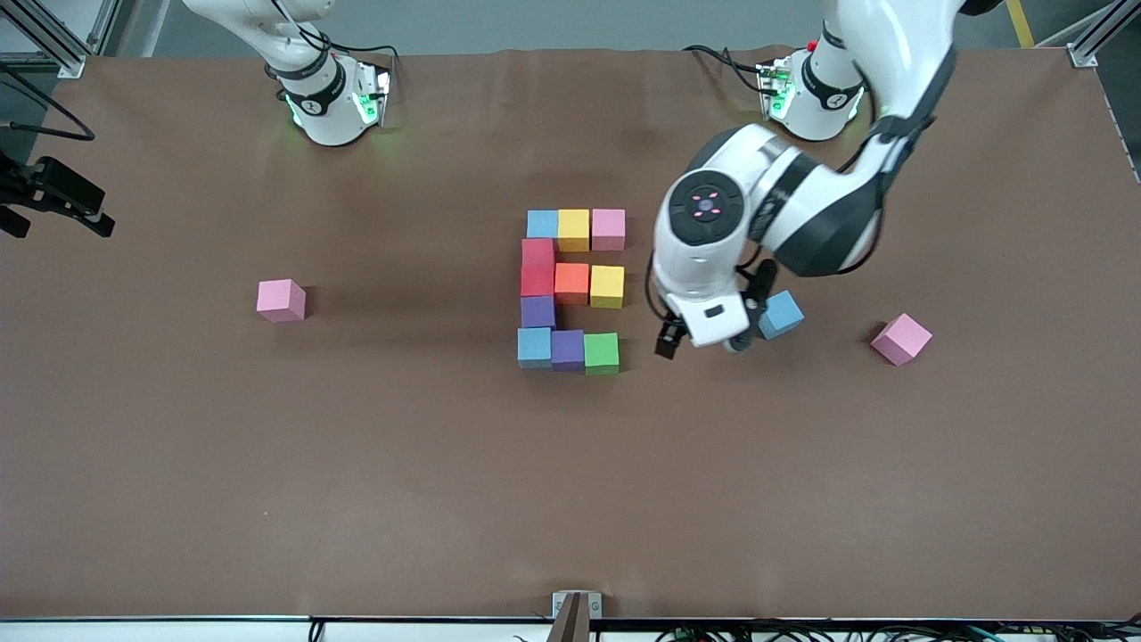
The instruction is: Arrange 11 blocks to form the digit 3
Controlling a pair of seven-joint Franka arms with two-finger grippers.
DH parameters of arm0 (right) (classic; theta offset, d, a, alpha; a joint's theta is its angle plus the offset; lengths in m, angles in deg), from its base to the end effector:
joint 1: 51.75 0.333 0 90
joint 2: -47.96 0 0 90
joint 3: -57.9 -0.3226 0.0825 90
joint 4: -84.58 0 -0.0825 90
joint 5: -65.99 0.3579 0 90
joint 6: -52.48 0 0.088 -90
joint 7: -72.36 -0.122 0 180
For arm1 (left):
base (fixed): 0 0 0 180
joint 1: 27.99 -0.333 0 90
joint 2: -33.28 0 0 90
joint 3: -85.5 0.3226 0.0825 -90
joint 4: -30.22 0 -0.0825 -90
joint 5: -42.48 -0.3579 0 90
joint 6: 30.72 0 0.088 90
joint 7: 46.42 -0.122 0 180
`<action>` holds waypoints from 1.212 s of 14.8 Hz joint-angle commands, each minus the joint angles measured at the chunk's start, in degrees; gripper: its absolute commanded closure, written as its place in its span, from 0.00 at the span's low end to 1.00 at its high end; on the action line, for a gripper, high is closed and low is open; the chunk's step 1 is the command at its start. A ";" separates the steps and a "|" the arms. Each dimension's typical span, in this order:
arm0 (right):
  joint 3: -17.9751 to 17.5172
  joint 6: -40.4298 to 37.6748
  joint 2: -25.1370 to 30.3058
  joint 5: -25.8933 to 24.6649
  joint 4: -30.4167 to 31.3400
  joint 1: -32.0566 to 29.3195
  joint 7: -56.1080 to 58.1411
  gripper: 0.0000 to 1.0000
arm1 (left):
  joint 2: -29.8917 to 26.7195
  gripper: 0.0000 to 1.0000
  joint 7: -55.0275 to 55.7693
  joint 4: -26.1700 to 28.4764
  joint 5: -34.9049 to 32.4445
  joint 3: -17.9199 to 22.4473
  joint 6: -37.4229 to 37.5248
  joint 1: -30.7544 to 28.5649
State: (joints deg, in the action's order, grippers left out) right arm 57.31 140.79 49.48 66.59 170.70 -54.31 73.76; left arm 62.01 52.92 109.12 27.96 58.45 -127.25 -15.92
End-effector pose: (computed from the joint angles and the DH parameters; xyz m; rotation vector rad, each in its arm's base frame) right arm 0.5179 -0.0164 0.6574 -3.1316 0.0146 -0.1018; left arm 0.5573 -0.3440 0.4354 -2.6052 -1.4904 0.0385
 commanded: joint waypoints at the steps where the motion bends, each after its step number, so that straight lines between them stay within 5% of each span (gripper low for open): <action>1: -0.46 0.11 0.14 -0.07 -0.25 -0.69 0.00 0.00 | -3.58 0.00 -12.10 -1.73 2.47 -1.34 5.99 -4.41; 6: -0.46 0.03 0.23 -0.16 -0.25 -0.69 -0.09 0.00 | -9.74 0.00 -33.20 -1.39 2.74 -0.91 11.01 -8.64; 14: -0.46 -0.15 0.23 0.01 -0.34 -0.60 -0.09 0.00 | -21.07 0.00 -68.20 2.30 3.70 12.26 14.45 -9.08; 18: -0.46 -0.15 0.23 0.01 -0.34 -0.60 -0.09 0.00 | -27.05 0.00 -80.33 5.82 9.49 16.13 13.84 -10.93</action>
State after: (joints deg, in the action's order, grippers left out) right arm 57.31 140.82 49.48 66.60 170.60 -54.31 73.76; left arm 39.86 -21.99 110.64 34.52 72.93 -112.56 -25.90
